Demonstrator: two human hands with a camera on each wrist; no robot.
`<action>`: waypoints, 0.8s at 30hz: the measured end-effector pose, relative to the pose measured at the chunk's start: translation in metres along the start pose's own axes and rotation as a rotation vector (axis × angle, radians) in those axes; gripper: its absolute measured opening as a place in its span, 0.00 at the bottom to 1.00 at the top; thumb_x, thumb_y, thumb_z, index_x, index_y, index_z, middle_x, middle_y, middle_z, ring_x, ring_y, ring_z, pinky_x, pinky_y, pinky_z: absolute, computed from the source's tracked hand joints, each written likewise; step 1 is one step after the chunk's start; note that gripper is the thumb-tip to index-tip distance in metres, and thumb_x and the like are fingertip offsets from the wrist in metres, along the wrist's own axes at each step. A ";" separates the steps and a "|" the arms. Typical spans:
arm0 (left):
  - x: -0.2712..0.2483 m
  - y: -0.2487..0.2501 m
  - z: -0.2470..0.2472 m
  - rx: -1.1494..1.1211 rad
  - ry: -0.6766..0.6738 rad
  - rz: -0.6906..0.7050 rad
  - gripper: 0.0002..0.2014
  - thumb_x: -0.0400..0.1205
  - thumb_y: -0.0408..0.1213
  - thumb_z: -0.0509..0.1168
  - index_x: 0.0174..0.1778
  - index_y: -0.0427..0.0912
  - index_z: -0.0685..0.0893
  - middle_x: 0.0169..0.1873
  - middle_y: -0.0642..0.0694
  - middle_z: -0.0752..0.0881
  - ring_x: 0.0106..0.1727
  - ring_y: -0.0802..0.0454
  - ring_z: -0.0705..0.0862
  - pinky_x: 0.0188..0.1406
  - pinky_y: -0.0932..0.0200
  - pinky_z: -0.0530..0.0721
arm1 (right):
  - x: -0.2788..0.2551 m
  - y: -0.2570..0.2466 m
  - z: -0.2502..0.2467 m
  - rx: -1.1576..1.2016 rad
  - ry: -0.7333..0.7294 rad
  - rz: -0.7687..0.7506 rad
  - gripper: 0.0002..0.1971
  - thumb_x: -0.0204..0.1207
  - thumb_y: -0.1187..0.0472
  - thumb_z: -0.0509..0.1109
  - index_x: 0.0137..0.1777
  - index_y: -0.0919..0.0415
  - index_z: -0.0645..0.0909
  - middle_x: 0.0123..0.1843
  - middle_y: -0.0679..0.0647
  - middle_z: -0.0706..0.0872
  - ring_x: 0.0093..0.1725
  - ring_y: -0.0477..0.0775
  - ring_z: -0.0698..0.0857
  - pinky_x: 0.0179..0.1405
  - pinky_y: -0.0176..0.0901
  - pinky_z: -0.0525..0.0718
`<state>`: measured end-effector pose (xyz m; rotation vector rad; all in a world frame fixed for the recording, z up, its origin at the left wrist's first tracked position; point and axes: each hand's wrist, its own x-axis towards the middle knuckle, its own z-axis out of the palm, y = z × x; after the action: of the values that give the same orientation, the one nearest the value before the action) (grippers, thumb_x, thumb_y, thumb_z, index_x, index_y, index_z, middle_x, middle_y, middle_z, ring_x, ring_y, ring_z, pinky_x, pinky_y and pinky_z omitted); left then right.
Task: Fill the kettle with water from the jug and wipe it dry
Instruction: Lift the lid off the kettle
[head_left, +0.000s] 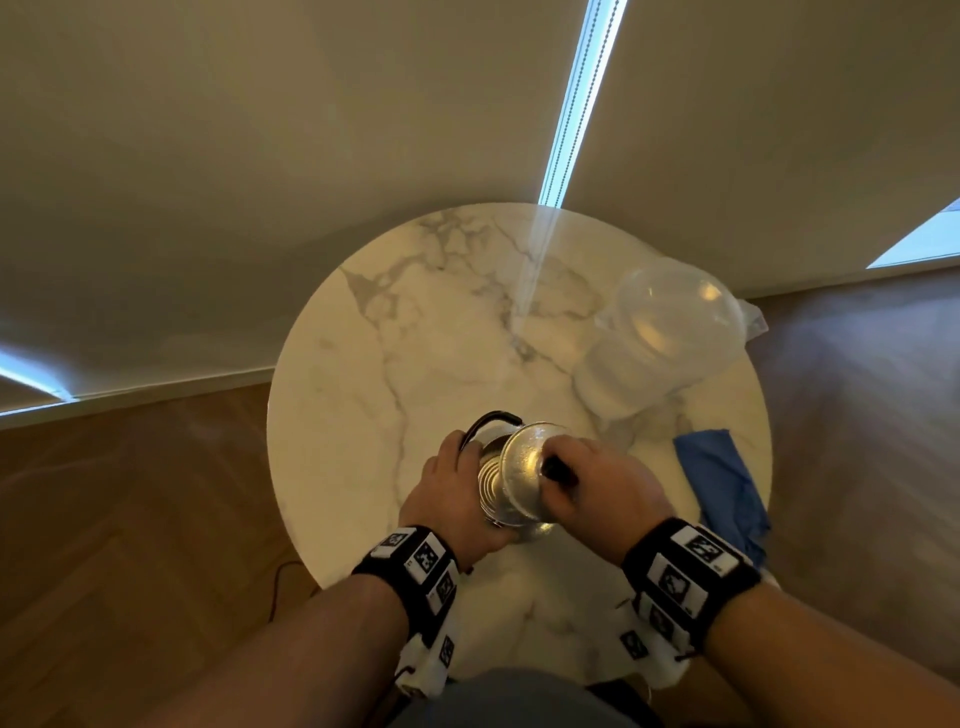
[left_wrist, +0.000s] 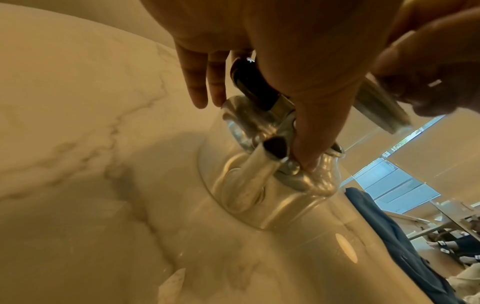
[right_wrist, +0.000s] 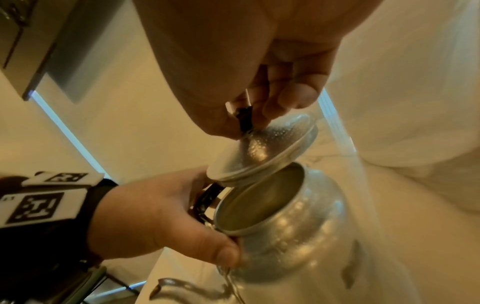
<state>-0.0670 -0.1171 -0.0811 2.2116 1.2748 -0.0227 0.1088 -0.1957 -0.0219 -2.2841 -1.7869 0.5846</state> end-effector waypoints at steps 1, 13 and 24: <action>0.002 0.001 -0.001 0.000 0.000 -0.007 0.58 0.49 0.78 0.71 0.75 0.54 0.66 0.76 0.54 0.63 0.68 0.48 0.77 0.63 0.50 0.84 | -0.006 0.008 -0.003 0.006 0.007 0.039 0.10 0.76 0.48 0.67 0.55 0.46 0.80 0.46 0.46 0.87 0.41 0.54 0.85 0.39 0.48 0.84; 0.023 -0.008 -0.005 0.071 0.023 -0.038 0.51 0.53 0.62 0.77 0.72 0.53 0.66 0.76 0.52 0.63 0.64 0.43 0.81 0.59 0.46 0.87 | -0.044 0.061 0.057 -0.031 -0.326 0.193 0.11 0.77 0.49 0.66 0.58 0.46 0.79 0.51 0.48 0.87 0.46 0.53 0.85 0.46 0.48 0.87; 0.023 0.003 -0.011 0.123 -0.018 -0.091 0.52 0.53 0.61 0.79 0.73 0.53 0.66 0.76 0.52 0.61 0.67 0.44 0.80 0.60 0.47 0.86 | -0.037 0.072 0.070 -0.031 -0.409 0.097 0.19 0.78 0.45 0.66 0.68 0.45 0.76 0.58 0.50 0.89 0.52 0.56 0.88 0.43 0.46 0.83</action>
<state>-0.0548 -0.0950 -0.0772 2.2494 1.3971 -0.1598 0.1370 -0.2564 -0.1054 -2.4159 -1.8640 1.1178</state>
